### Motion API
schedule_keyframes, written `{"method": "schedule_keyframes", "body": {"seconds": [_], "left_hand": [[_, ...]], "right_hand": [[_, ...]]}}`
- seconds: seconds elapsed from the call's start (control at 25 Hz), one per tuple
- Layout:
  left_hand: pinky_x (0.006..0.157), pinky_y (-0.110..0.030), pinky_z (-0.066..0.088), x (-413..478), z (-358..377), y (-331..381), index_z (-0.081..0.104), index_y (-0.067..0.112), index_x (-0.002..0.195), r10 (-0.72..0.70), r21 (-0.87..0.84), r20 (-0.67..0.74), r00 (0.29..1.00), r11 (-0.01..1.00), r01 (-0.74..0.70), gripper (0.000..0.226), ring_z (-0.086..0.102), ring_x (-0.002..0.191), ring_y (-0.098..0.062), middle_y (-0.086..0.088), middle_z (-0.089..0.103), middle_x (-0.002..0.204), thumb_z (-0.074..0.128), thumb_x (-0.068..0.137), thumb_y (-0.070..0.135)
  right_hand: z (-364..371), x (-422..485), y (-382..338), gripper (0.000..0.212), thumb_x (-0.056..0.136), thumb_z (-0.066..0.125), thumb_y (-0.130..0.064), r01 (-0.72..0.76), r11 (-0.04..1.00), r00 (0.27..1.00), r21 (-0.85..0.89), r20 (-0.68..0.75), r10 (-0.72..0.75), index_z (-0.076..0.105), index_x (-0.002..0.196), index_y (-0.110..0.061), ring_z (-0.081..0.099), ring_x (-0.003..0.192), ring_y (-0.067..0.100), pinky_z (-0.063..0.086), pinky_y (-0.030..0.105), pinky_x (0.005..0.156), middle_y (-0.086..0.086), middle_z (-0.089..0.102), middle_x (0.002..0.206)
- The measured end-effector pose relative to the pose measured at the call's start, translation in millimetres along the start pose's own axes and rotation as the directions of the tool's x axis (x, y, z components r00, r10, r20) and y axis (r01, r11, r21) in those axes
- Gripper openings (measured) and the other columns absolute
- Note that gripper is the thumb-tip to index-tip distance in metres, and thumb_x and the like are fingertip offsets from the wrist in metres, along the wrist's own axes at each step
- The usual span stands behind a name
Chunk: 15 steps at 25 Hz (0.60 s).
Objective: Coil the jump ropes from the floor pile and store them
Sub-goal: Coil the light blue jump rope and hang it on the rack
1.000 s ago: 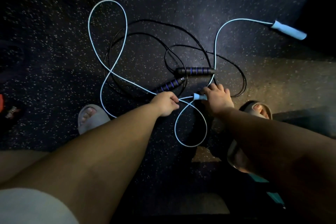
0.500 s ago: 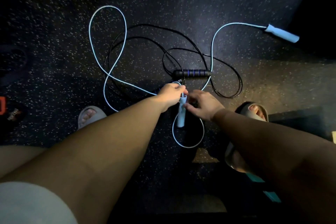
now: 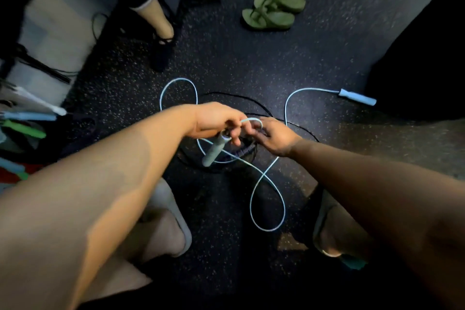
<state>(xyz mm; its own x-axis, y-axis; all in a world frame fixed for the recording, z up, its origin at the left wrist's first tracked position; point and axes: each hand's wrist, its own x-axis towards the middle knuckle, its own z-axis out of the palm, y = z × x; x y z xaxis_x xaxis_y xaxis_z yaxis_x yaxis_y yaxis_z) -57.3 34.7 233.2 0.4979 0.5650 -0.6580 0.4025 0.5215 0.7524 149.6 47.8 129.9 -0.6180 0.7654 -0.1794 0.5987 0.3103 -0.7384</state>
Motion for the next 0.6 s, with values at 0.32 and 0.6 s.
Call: {"method": "schedule_keyframes", "body": {"seconds": [0.32,0.6], "left_hand": [[0.077,-0.034,0.057,-108,-12,82,0.058,0.003,0.085,0.067,-0.173,-0.141,0.988,0.981,-0.091,0.035,0.062,0.081,-0.036,-0.007,0.053,0.06,0.028,0.093,0.019],[0.066,-0.034,0.045,-106,8,126,0.062,0.011,0.092,0.218,-0.336,-0.192,0.957,0.901,-0.273,0.041,0.06,0.061,-0.022,0.001,0.052,0.064,0.027,0.092,0.032]], "right_hand": [[-120,5,-142,0.015,0.087,0.044,-0.02,-0.202,0.628,0.978,0.752,0.12,0.17,0.046,0.073,-0.024,0.018,0.051,0.013,0.014,0.033,0.056,-0.006,0.03,0.055],[-188,4,-185,0.013,0.092,0.065,-0.017,0.068,0.883,0.986,0.465,-0.164,0.01,0.064,0.08,-0.021,0.047,0.056,0.009,0.038,0.022,0.05,0.002,0.057,0.072]]}}
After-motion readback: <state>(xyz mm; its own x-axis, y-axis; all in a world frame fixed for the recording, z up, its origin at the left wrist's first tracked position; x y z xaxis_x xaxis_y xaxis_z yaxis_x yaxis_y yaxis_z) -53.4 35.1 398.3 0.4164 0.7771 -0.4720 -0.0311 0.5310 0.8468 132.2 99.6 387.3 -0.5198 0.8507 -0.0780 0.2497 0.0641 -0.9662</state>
